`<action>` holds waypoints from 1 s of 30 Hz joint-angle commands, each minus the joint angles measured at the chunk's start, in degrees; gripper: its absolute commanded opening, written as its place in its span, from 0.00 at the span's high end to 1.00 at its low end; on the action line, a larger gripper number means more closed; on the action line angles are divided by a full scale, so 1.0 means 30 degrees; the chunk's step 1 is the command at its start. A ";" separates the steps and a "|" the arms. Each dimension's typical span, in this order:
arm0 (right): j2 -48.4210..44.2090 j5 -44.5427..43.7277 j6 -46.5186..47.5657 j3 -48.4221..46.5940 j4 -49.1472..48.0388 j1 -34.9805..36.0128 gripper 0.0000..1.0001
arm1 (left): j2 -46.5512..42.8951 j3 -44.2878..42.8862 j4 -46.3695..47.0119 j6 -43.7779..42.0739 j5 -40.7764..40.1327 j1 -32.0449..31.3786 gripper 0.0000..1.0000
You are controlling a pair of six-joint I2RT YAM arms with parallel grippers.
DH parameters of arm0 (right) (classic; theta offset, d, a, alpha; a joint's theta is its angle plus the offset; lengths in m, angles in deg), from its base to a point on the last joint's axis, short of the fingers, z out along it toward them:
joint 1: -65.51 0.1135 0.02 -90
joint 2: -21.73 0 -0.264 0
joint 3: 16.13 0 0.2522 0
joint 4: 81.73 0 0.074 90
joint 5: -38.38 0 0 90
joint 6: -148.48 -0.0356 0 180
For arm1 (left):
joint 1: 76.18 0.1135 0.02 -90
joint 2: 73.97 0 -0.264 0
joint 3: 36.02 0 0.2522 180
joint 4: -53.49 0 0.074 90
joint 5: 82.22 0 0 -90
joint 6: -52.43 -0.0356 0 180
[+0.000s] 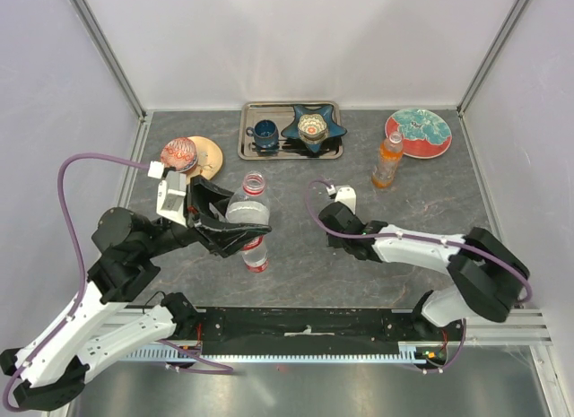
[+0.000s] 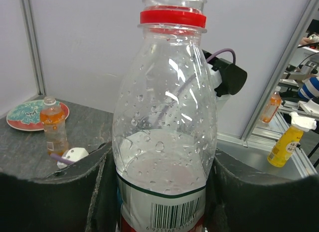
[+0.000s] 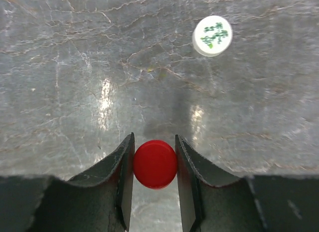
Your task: Unscrew the bottle caps
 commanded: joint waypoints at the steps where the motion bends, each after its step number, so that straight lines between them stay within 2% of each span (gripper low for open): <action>1: 0.1922 0.0538 -0.0438 -0.0447 -0.2743 -0.0137 1.00 | -0.0553 0.0079 0.0100 -0.0863 -0.0627 0.0054 0.41; 9: 0.4122 0.0069 -0.0613 -0.1444 -0.2511 -0.0752 1.00 | -0.0963 0.0431 -0.0047 -0.0775 -0.0919 0.0054 0.40; 11: 0.4473 0.0098 -0.0643 -0.1677 -0.2306 -0.1014 0.97 | -0.1051 0.0519 -0.0047 -0.0892 -0.1096 0.0054 0.40; 12: 0.4591 0.0127 -0.0614 -0.1737 -0.2190 -0.1074 0.91 | -0.1023 0.0549 -0.0047 -0.0892 -0.1154 0.0054 0.39; 17: 0.4827 0.0127 -0.0613 -0.1796 -0.1691 -0.1279 0.73 | -0.0818 0.0578 -0.0047 -0.0892 -0.0980 0.0054 0.39; 18: 0.4710 0.0070 -0.0584 -0.1738 -0.1574 -0.1280 0.66 | -0.0846 0.0607 -0.0047 -0.0892 -0.0979 0.0054 0.38; 21: 0.4359 0.0098 -0.0671 -0.1416 -0.1457 -0.1280 0.53 | -0.0876 0.0695 -0.0047 -0.0863 -0.0979 0.0054 0.38; 30: 0.2690 0.0742 -0.1053 -0.1736 -0.0696 -0.1192 0.43 | -0.0876 0.1017 0.0246 -0.0512 -0.0833 0.0054 0.37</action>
